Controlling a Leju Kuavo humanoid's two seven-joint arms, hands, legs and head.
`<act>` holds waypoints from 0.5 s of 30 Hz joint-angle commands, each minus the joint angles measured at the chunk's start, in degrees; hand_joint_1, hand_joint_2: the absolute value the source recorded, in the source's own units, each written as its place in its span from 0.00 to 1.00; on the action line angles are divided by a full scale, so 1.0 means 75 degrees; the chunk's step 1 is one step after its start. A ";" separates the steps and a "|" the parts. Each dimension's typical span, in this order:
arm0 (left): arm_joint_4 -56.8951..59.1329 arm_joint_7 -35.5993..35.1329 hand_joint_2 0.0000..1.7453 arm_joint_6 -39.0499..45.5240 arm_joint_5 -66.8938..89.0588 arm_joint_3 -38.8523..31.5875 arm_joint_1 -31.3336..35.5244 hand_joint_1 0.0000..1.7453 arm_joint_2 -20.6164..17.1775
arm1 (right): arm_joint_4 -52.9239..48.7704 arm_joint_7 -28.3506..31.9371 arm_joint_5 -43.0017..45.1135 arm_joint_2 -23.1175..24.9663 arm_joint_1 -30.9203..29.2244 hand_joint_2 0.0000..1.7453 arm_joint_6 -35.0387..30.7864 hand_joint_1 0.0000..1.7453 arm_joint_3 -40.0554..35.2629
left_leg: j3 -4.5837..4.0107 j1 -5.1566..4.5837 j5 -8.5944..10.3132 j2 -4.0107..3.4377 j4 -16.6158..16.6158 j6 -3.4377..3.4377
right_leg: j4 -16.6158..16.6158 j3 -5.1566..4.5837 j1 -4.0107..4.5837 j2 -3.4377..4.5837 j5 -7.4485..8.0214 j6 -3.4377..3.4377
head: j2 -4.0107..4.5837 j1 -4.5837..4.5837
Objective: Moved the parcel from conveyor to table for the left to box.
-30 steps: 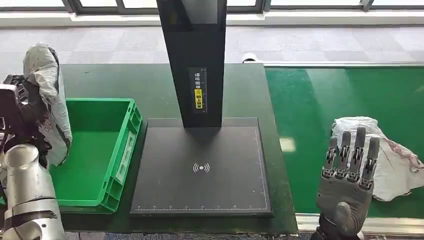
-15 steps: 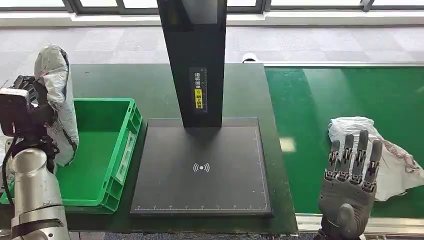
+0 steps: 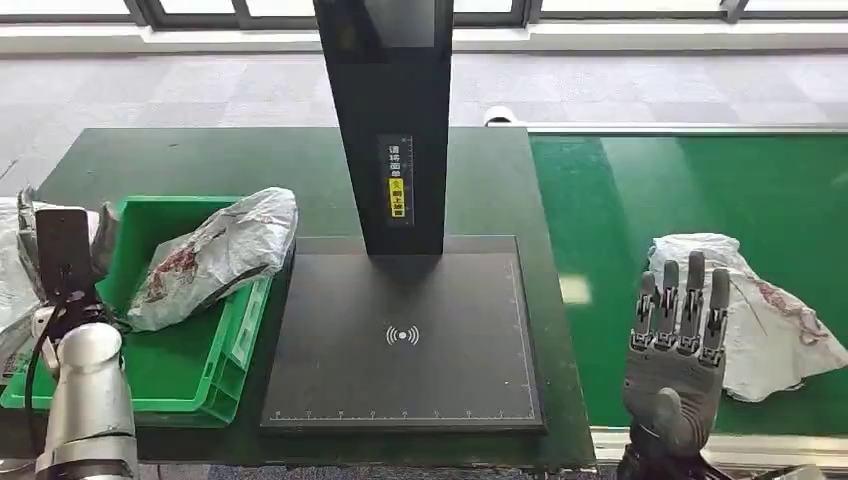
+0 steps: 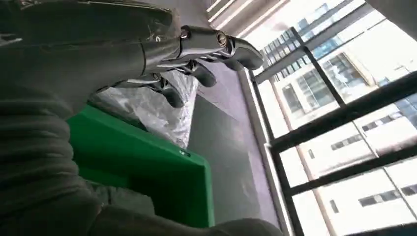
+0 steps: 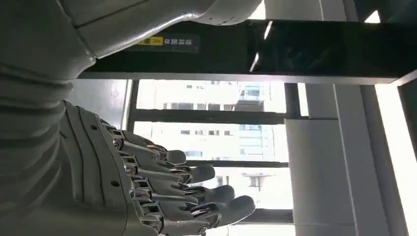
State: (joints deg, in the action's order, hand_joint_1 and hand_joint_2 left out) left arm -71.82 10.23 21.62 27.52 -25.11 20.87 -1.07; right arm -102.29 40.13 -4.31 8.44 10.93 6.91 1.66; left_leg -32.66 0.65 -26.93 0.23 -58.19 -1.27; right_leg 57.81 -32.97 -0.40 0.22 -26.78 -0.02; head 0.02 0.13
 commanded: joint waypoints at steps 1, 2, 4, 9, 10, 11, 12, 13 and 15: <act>0.1692 -0.0096 0.00 0.0166 -0.0028 -0.0411 0.0403 0.00 -0.0018 | 0.0933 -0.0017 0.0016 0.0016 -0.0350 1.00 -0.0107 0.00 -0.0009 | 0.0018 -0.0004 0.0019 0.0005 0.0034 0.0009 | -0.0033 0.0021 -0.0003 -0.0012 0.0015 -0.0002 | -0.0003 0.0000; 0.1776 -0.0098 0.00 0.0151 -0.0156 -0.0462 0.0444 0.00 -0.0035 | 0.0964 -0.0017 0.0021 0.0009 -0.0386 1.00 -0.0125 0.00 -0.0018 | 0.0012 0.0001 0.0008 0.0007 0.0014 0.0006 | -0.0016 0.0018 0.0001 -0.0012 0.0006 -0.0001 | -0.0003 0.0000; 0.1813 0.0006 0.00 0.0195 -0.0267 -0.0492 0.0467 0.00 -0.0066 | 0.0972 -0.0017 0.0025 0.0006 -0.0410 1.00 -0.0142 0.00 -0.0021 | 0.0008 0.0001 0.0005 -0.0002 0.0009 0.0004 | -0.0011 0.0012 0.0001 -0.0004 0.0006 -0.0001 | -0.0003 0.0000; 0.1813 0.0006 0.00 0.0195 -0.0267 -0.0492 0.0467 0.00 -0.0066 | 0.0972 -0.0017 0.0025 0.0006 -0.0410 1.00 -0.0142 0.00 -0.0021 | 0.0007 -0.0001 0.0012 0.0004 0.0017 0.0005 | -0.0017 0.0010 0.0000 -0.0008 0.0009 0.0000 | -0.0003 0.0003; 0.1813 0.0006 0.00 0.0195 -0.0267 -0.0492 0.0467 0.00 -0.0066 | 0.0972 -0.0017 0.0025 0.0006 -0.0410 1.00 -0.0142 0.00 -0.0021 | 0.0009 -0.0001 0.0018 0.0005 0.0027 0.0006 | -0.0027 0.0013 0.0000 -0.0011 0.0015 0.0000 | -0.0003 0.0000; 0.1813 0.0006 0.00 0.0195 -0.0267 -0.0492 0.0467 0.00 -0.0066 | 0.0972 -0.0017 0.0025 0.0006 -0.0410 1.00 -0.0142 0.00 -0.0021 | 0.0005 -0.0001 0.0008 0.0002 0.0012 0.0004 | -0.0012 0.0007 0.0000 -0.0007 0.0007 0.0000 | -0.0003 0.0000; 0.1813 0.0006 0.00 0.0195 -0.0267 -0.0492 0.0467 0.00 -0.0066 | 0.0972 -0.0017 0.0025 0.0006 -0.0410 1.00 -0.0142 0.00 -0.0021 | 0.0006 0.0001 0.0015 0.0001 0.0022 0.0007 | -0.0024 0.0010 0.0003 -0.0008 0.0014 0.0000 | -0.0003 0.0000; 0.1813 0.0006 0.00 0.0195 -0.0267 -0.0492 0.0467 0.00 -0.0066 | 0.0972 -0.0017 0.0025 0.0006 -0.0410 1.00 -0.0142 0.00 -0.0021 | 0.0005 0.0000 0.0009 0.0001 0.0013 0.0006 | -0.0014 0.0007 0.0001 -0.0006 0.0009 0.0000 | -0.0003 0.0000; 0.1813 0.0006 0.00 0.0195 -0.0267 -0.0492 0.0467 0.00 -0.0066 | 0.0972 -0.0017 0.0025 0.0006 -0.0410 1.00 -0.0142 0.00 -0.0021 | 0.0004 0.0000 0.0008 0.0001 0.0011 0.0005 | -0.0011 0.0006 0.0001 -0.0006 0.0008 -0.0001 | 0.0000 0.0000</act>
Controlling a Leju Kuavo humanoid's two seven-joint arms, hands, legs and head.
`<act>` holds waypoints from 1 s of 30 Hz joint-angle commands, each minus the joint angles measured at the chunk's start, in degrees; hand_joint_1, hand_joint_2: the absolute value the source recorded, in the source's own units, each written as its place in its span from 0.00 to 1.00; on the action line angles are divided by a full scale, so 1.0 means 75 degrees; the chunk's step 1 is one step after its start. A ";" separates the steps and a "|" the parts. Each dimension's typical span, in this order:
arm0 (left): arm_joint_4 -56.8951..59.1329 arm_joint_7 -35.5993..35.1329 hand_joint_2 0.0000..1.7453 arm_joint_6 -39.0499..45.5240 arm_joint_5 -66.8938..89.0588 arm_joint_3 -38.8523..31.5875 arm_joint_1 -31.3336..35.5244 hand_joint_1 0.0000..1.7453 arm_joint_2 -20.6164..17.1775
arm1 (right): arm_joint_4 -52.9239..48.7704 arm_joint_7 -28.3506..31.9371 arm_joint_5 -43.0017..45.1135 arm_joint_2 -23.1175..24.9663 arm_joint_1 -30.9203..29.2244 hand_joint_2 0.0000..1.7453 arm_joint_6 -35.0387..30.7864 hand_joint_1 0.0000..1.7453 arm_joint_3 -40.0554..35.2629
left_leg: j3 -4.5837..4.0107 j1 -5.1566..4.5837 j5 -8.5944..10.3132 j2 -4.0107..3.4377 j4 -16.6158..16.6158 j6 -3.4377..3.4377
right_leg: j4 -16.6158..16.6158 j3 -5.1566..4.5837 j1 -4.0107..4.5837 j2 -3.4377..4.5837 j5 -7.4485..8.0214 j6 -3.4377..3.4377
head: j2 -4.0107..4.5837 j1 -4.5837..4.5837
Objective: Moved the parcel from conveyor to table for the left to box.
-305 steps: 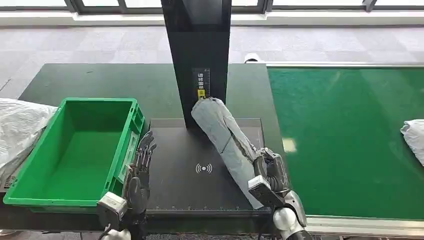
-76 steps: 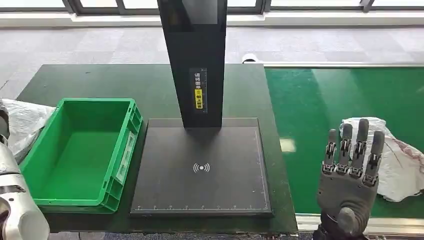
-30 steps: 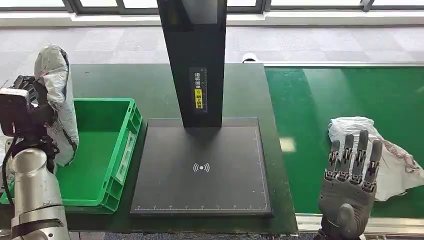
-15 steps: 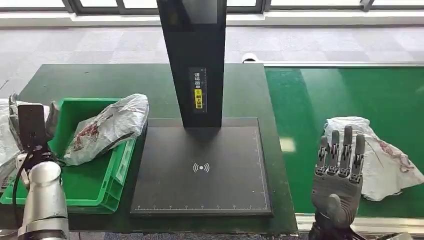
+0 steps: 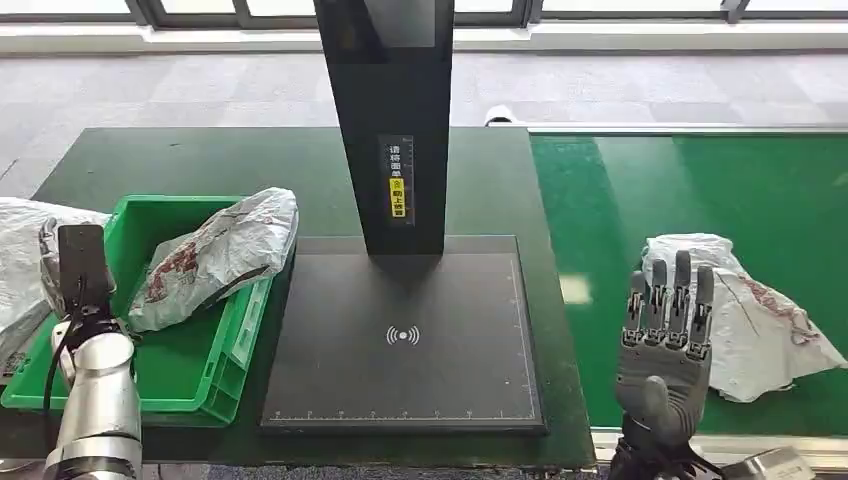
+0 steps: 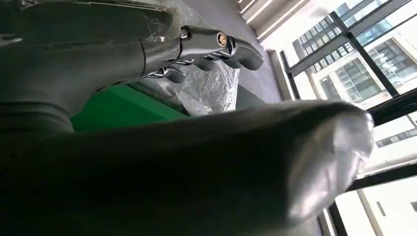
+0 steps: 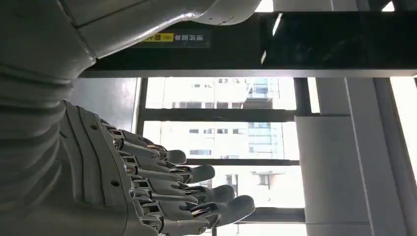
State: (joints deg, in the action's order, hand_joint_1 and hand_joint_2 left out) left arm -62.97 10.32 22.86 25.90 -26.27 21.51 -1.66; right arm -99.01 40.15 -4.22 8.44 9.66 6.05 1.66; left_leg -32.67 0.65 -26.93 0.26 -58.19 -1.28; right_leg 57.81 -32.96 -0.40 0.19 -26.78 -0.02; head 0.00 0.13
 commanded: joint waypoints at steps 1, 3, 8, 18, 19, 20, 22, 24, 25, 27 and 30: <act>0.0634 -0.0006 0.00 0.0029 -0.0051 -0.0337 0.0382 0.00 0.0013 | 0.0535 -0.0020 0.0013 0.0006 -0.0240 1.00 -0.0028 0.00 -0.0021 | 0.0004 -0.0003 0.0015 -0.0001 0.0020 0.0008 | -0.0019 0.0004 -0.0001 -0.0005 0.0014 -0.0001 | 0.0000 0.0000; 0.0634 -0.0006 0.00 0.0029 -0.0051 -0.0337 0.0382 0.00 0.0013 | 0.0535 -0.0020 0.0013 0.0006 -0.0240 1.00 -0.0028 0.00 -0.0021 | 0.0006 -0.0002 0.0013 -0.0005 0.0020 0.0008 | -0.0021 0.0006 0.0000 -0.0001 0.0014 -0.0001 | 0.0000 0.0000; 0.0634 -0.0006 0.00 0.0029 -0.0051 -0.0337 0.0382 0.00 0.0013 | 0.0535 -0.0020 0.0013 0.0006 -0.0240 1.00 -0.0028 0.00 -0.0021 | 0.0003 0.0001 0.0006 -0.0002 0.0007 0.0005 | -0.0009 0.0005 0.0002 -0.0002 0.0006 -0.0001 | 0.0000 0.0000; -0.6939 0.3958 0.00 -0.2821 -0.2577 0.6156 -0.4806 0.00 0.0351 | 0.0380 -0.0020 -0.0699 -0.0135 0.0276 1.00 -0.1182 0.00 0.0817 | 0.0018 -0.0016 -0.0070 -0.0048 -0.0013 0.0052 | -0.0011 0.0014 -0.0039 0.0040 -0.0037 -0.0018 | 0.0000 0.0018; -0.6942 0.3958 0.00 -0.3328 -0.2934 0.5917 -0.4771 0.00 0.0476 | 0.0657 -0.0020 -0.0768 -0.0119 0.0138 1.00 -0.1237 0.00 0.0868 | 0.0028 -0.0021 -0.0073 -0.0049 -0.0003 0.0057 | -0.0022 0.0029 -0.0044 0.0035 -0.0039 -0.0022 | 0.0000 0.0006; -0.7051 0.3958 0.00 -0.3519 -0.2860 0.5704 -0.4786 0.00 0.0609 | 0.0831 -0.0020 -0.0771 -0.0105 0.0016 1.00 -0.1244 0.00 0.0906 | 0.0047 -0.0025 -0.0081 -0.0079 0.0012 0.0058 | -0.0036 0.0031 -0.0046 0.0059 -0.0028 -0.0018 | 0.0000 0.0006; -0.7258 0.3958 0.00 -0.3752 -0.2823 0.5629 -0.4856 0.00 0.0717 | 0.0917 -0.0020 -0.0737 -0.0097 -0.0040 1.00 -0.1198 0.00 0.0911 | 0.0043 -0.0033 -0.0090 -0.0080 0.0007 0.0067 | -0.0029 0.0029 -0.0054 0.0059 -0.0041 -0.0042 | 0.0000 0.0006; -0.7354 0.3958 0.00 -0.3702 -0.2707 0.5611 -0.4929 0.00 0.0795 | 0.0981 -0.0020 -0.0748 -0.0099 -0.0075 1.00 -0.1135 0.00 0.0888 | 0.0038 -0.0028 -0.0081 -0.0069 0.0012 0.0068 | -0.0039 0.0032 -0.0041 0.0039 -0.0034 -0.0041 | 0.0000 0.0003; -0.7405 0.3958 0.00 -0.3504 -0.2583 0.5603 -0.4978 0.00 0.0846 | 0.1063 -0.0020 -0.0798 -0.0098 -0.0115 1.00 -0.1063 0.00 0.0874 | 0.0039 -0.0026 -0.0078 -0.0066 0.0015 0.0067 | -0.0046 0.0036 -0.0036 0.0036 -0.0031 -0.0041 | 0.0003 0.0006; -0.7380 0.3958 0.00 -0.3190 -0.2576 0.5555 -0.5058 0.00 0.0935 | 0.1221 -0.0020 -0.0867 -0.0099 -0.0236 1.00 -0.0960 0.00 0.0819 | 0.0044 -0.0035 -0.0073 -0.0069 0.0016 0.0065 | -0.0039 0.0041 -0.0034 0.0036 -0.0039 -0.0046 | 0.0003 0.0006; -0.7537 0.3958 0.00 -0.2800 -0.2400 0.5757 -0.5117 0.00 0.0923 | 0.1940 -0.0020 -0.1023 -0.0123 -0.0866 1.00 -0.0960 0.00 0.0710 | 0.0056 -0.0035 -0.0071 -0.0093 0.0021 0.0056 | -0.0040 0.0047 -0.0033 0.0055 -0.0030 -0.0040 | 0.0003 0.0006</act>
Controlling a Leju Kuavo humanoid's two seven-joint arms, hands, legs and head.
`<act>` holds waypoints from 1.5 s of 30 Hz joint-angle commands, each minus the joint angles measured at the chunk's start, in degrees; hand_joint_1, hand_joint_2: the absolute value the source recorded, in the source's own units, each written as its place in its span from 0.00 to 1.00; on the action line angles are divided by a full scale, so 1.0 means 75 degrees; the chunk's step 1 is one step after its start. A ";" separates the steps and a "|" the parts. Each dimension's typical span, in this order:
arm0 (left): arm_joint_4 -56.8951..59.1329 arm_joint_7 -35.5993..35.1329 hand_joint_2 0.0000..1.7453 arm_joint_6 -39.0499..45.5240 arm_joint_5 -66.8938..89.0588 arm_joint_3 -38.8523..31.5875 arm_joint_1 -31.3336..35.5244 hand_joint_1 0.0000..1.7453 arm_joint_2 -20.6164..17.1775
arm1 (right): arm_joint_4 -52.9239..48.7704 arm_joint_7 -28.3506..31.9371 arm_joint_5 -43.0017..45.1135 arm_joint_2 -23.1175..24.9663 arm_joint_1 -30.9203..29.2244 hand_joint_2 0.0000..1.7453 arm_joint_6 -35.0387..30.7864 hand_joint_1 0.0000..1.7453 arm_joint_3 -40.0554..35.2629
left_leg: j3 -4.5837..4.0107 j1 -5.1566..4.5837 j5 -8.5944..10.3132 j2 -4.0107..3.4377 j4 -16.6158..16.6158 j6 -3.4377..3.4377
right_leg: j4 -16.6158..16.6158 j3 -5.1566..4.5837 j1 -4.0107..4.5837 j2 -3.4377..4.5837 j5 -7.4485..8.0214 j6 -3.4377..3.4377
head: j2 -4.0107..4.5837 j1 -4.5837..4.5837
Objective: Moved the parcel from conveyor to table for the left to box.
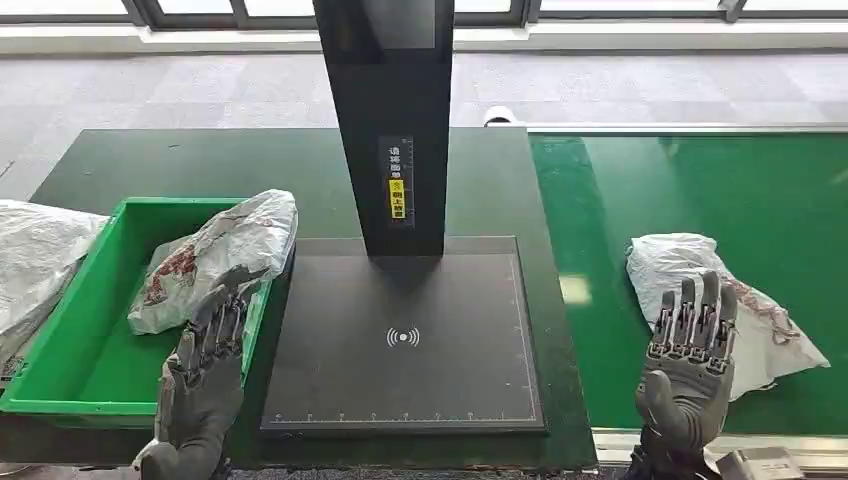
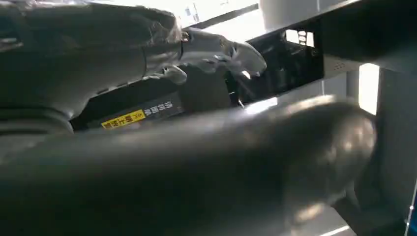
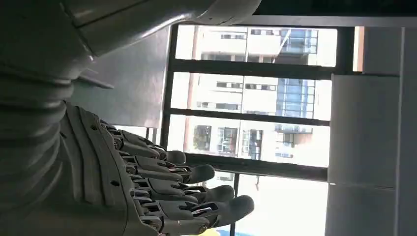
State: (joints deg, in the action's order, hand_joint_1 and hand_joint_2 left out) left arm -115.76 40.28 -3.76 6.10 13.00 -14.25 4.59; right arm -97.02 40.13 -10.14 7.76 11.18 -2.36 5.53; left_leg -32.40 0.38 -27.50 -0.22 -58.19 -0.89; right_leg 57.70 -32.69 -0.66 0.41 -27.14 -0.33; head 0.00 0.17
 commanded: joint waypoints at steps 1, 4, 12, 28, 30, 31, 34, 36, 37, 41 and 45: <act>-0.0499 -0.0038 0.00 0.0749 0.0240 0.0520 -0.0349 0.00 0.0089 | 0.1674 -0.0017 -0.0233 -0.0033 -0.1069 1.00 0.0162 0.00 0.0194 | 0.0016 0.0006 0.0008 -0.0020 0.0021 0.0005 | -0.0030 0.0016 0.0007 0.0017 0.0018 0.0001 | 0.0000 0.0000; -0.0499 -0.0038 0.00 0.0749 0.0240 0.0520 -0.0349 0.00 0.0089 | 0.1674 -0.0017 -0.0233 -0.0033 -0.1069 1.00 0.0162 0.00 0.0194 | 0.0022 0.0006 0.0017 -0.0018 0.0025 -0.0001 | -0.0029 0.0015 0.0007 0.0014 0.0020 0.0002 | 0.0000 0.0000; -0.0361 -0.0038 0.00 0.1495 0.0529 0.1052 -0.0401 0.00 -0.0016 | 0.5062 -0.2613 -0.5040 -0.0649 -0.2946 1.00 -0.3269 0.00 0.0557 | 0.0012 0.0016 0.0009 -0.0031 0.0019 -0.0001 | -0.0024 0.0051 0.0008 0.0040 0.0019 0.0000 | 0.0000 -0.0003; 0.0232 -0.0038 0.00 -0.0078 -0.0073 0.0426 0.0046 0.00 0.0265 | 0.7006 -0.6125 -0.9461 -0.2090 -0.3032 1.00 -0.3536 0.00 0.1890 | 0.0020 -0.0004 0.0043 0.0094 0.0010 0.0028 | -0.0023 0.0044 -0.0026 -0.0073 0.0022 -0.0023 | 0.0000 0.0000; 0.0232 -0.0038 0.00 -0.0078 -0.0073 0.0426 0.0046 0.00 0.0265 | 0.7006 -0.6125 -0.9461 -0.2090 -0.3032 1.00 -0.3536 0.00 0.1890 | 0.0014 -0.0007 0.0043 0.0078 0.0014 0.0027 | -0.0027 0.0035 -0.0028 -0.0056 0.0029 -0.0019 | 0.0000 0.0000; 0.0232 -0.0038 0.00 -0.0078 -0.0073 0.0426 0.0046 0.00 0.0265 | 0.7006 -0.6125 -0.9461 -0.2090 -0.3032 1.00 -0.3536 0.00 0.1890 | 0.0012 -0.0010 0.0037 0.0074 0.0007 0.0024 | -0.0015 0.0029 -0.0032 -0.0051 0.0024 -0.0020 | 0.0000 0.0000; 0.0232 -0.0038 0.00 -0.0078 -0.0073 0.0426 0.0046 0.00 0.0265 | 0.7006 -0.6125 -0.9461 -0.2090 -0.3032 1.00 -0.3536 0.00 0.1890 | 0.0011 -0.0006 0.0042 0.0073 0.0015 0.0022 | -0.0023 0.0023 -0.0026 -0.0049 0.0029 -0.0015 | 0.0000 0.0000; 0.0611 -0.0038 0.00 -0.0676 -0.0229 0.0235 0.0281 0.00 0.0370 | 0.6127 -0.7200 -0.9656 -0.2258 -0.1949 1.00 -0.3170 0.00 0.2735 | 0.0010 -0.0004 0.0042 0.0073 0.0013 0.0022 | -0.0022 0.0018 -0.0024 -0.0048 0.0030 -0.0015 | 0.0000 0.0000; 0.0712 -0.0038 0.00 -0.0794 -0.0215 0.0146 0.0363 0.00 0.0448 | 0.5776 -0.6965 -0.9580 -0.2344 -0.1535 1.00 -0.2967 0.00 0.3133 | 0.0013 -0.0008 0.0051 0.0117 0.0025 0.0023 | -0.0033 0.0036 -0.0025 -0.0093 0.0022 -0.0015 | 0.0000 0.0000; 0.0476 -0.0038 0.00 -0.0729 -0.0173 -0.0045 0.0134 0.00 0.0453 | 0.5805 -0.6337 -0.9567 -0.2600 -0.1711 1.00 -0.2613 0.00 0.3702 | 0.0015 -0.0007 0.0058 0.0189 0.0031 0.0029 | -0.0049 0.0046 -0.0023 -0.0168 0.0007 -0.0020 | 0.0000 0.0000; 0.0407 -0.0038 0.00 -0.0669 -0.0181 -0.0058 -0.0011 0.00 0.0433 | 0.6691 -0.6282 -0.9672 -0.3015 -0.2373 1.00 -0.2742 0.00 0.3742 | 0.0011 -0.0015 0.0029 0.0073 0.0023 0.0032 | -0.0032 0.0027 -0.0035 -0.0056 0.0017 -0.0027 | 0.0003 0.0000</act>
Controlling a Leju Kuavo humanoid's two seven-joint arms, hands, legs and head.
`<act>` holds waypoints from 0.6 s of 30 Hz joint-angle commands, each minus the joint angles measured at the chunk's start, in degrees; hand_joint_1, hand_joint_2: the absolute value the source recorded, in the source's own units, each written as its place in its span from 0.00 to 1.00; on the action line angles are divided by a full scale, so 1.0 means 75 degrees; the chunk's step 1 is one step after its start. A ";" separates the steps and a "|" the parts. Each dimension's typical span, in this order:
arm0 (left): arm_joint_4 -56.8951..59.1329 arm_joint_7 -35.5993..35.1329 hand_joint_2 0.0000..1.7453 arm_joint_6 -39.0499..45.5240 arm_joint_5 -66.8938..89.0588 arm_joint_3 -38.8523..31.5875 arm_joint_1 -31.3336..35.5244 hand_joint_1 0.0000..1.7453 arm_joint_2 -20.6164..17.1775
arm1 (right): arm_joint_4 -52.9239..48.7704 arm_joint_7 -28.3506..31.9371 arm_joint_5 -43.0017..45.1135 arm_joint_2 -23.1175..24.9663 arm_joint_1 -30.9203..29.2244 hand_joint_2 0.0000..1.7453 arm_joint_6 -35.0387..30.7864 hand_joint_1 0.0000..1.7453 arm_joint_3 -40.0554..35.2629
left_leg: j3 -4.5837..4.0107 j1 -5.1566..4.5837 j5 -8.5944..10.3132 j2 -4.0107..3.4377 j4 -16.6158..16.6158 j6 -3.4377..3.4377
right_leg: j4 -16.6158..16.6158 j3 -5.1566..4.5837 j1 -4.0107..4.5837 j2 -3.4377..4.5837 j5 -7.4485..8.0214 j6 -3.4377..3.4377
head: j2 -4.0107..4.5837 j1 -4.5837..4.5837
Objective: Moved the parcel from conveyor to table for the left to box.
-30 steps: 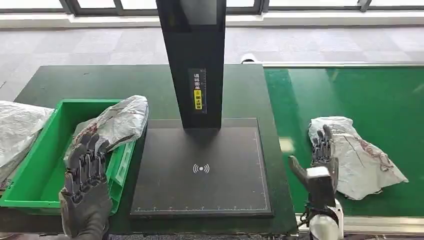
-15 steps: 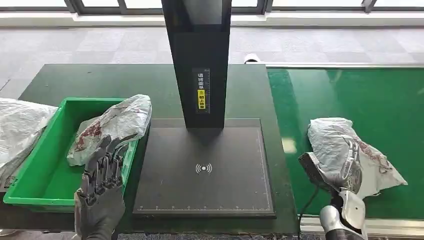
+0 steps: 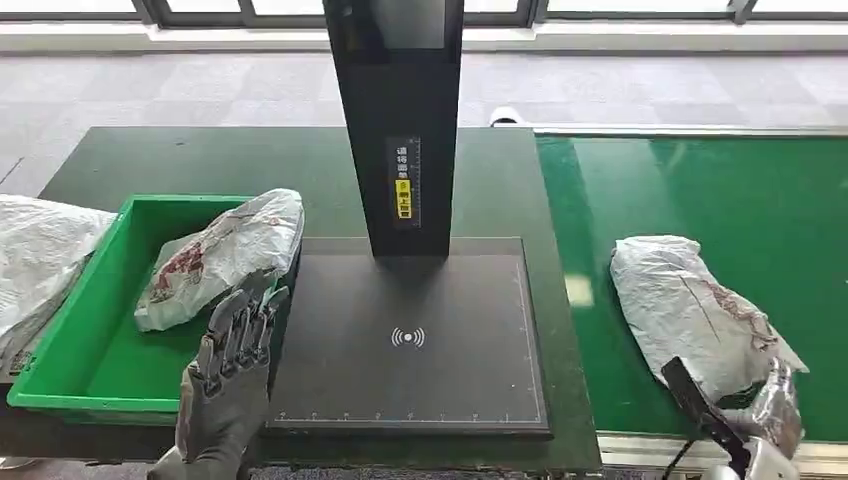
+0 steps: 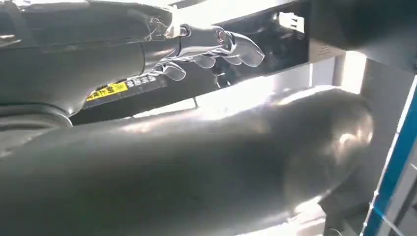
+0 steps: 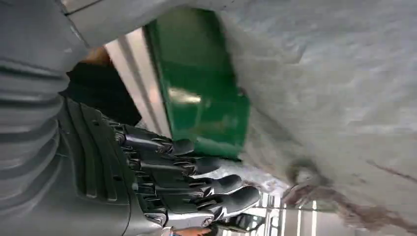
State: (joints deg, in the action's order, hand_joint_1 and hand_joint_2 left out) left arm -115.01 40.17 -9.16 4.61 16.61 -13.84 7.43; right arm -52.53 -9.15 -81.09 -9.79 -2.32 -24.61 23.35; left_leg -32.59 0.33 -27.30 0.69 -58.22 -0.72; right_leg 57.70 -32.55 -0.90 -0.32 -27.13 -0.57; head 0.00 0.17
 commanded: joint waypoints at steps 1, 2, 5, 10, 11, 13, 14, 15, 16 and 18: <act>0.0328 -0.0023 0.00 0.0051 0.0018 -0.0536 -0.0078 0.00 0.0043 | 0.0844 0.0289 -0.0214 -0.0741 -0.0688 1.00 0.0248 0.00 0.1353 | 0.0013 -0.0013 -0.0005 -0.0062 0.0018 0.0009 | -0.0016 0.0009 -0.0012 0.0054 0.0013 0.0002 | 0.0000 0.0000; 0.0397 -0.0023 0.00 0.0179 -0.0013 -0.0452 -0.0068 0.00 -0.0016 | 0.1676 0.0314 -0.0265 -0.0985 -0.1162 1.00 -0.0127 0.00 0.1242 | -0.0019 -0.0006 -0.0007 -0.0057 0.0009 0.0013 | -0.0015 0.0000 -0.0006 0.0050 0.0014 0.0001 | 0.0000 0.0000; 0.0497 -0.0023 0.00 0.0465 -0.0088 -0.0283 -0.0005 0.00 -0.0148 | 0.3411 0.0243 -0.0603 -0.1262 -0.2401 1.00 -0.0363 0.00 0.0816 | 0.0031 -0.0013 0.0001 -0.0085 0.0025 0.0018 | -0.0034 0.0000 -0.0011 0.0074 0.0030 -0.0001 | 0.0003 0.0000; 0.0497 -0.0023 0.00 0.0465 -0.0088 -0.0283 -0.0005 0.00 -0.0148 | 0.3411 0.0243 -0.0603 -0.1262 -0.2401 1.00 -0.0363 0.00 0.0816 | -0.0006 -0.0010 0.0004 -0.0077 0.0013 0.0013 | -0.0021 -0.0008 -0.0009 0.0073 0.0029 -0.0007 | 0.0000 0.0000; 0.0497 -0.0023 0.00 0.0465 -0.0088 -0.0283 -0.0005 0.00 -0.0148 | 0.3411 0.0243 -0.0603 -0.1262 -0.2401 1.00 -0.0363 0.00 0.0816 | 0.0045 -0.0018 0.0003 -0.0076 0.0011 0.0020 | -0.0012 0.0002 -0.0017 0.0071 0.0025 -0.0011 | 0.0000 0.0000; 0.0497 -0.0023 0.00 0.0465 -0.0088 -0.0283 -0.0005 0.00 -0.0148 | 0.3411 0.0243 -0.0603 -0.1262 -0.2401 1.00 -0.0363 0.00 0.0816 | 0.0042 -0.0017 0.0008 -0.0065 0.0008 0.0027 | -0.0010 0.0006 -0.0015 0.0063 0.0027 -0.0015 | 0.0000 0.0000; 0.0497 -0.0023 0.00 0.0465 -0.0088 -0.0283 -0.0005 0.00 -0.0148 | 0.3411 0.0243 -0.0603 -0.1262 -0.2401 1.00 -0.0363 0.00 0.0816 | 0.0044 -0.0015 0.0010 -0.0067 0.0014 0.0026 | -0.0018 0.0010 -0.0012 0.0062 0.0031 -0.0012 | 0.0000 0.0000; 0.0497 -0.0023 0.00 0.0465 -0.0088 -0.0283 -0.0005 0.00 -0.0148 | 0.3411 0.0243 -0.0603 -0.1262 -0.2401 1.00 -0.0363 0.00 0.0816 | 0.0045 -0.0017 0.0009 -0.0070 0.0011 0.0024 | -0.0011 0.0007 -0.0015 0.0066 0.0029 -0.0015 | 0.0000 0.0000; 0.0497 -0.0023 0.00 0.0465 -0.0088 -0.0283 -0.0005 0.00 -0.0148 | 0.3411 0.0243 -0.0603 -0.1262 -0.2401 1.00 -0.0363 0.00 0.0816 | 0.0044 -0.0017 0.0014 -0.0073 0.0020 0.0024 | -0.0020 0.0006 -0.0014 0.0067 0.0034 -0.0012 | 0.0000 0.0000; 0.0497 -0.0023 0.00 0.0465 -0.0088 -0.0283 -0.0005 0.00 -0.0148 | 0.3411 0.0243 -0.0603 -0.1262 -0.2401 1.00 -0.0363 0.00 0.0816 | 0.0041 -0.0016 0.0015 -0.0075 0.0021 0.0024 | -0.0022 0.0005 -0.0013 0.0070 0.0037 -0.0012 | 0.0000 0.0000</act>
State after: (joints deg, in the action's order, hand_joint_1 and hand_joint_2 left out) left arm -114.14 40.17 -5.92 3.78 14.99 -14.25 7.72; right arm -33.77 -7.37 -85.57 -19.39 -16.58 -27.23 29.51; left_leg -32.40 0.21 -27.23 0.31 -58.22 -0.53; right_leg 57.70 -32.57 -1.01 0.06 -26.96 -0.72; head 0.00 0.17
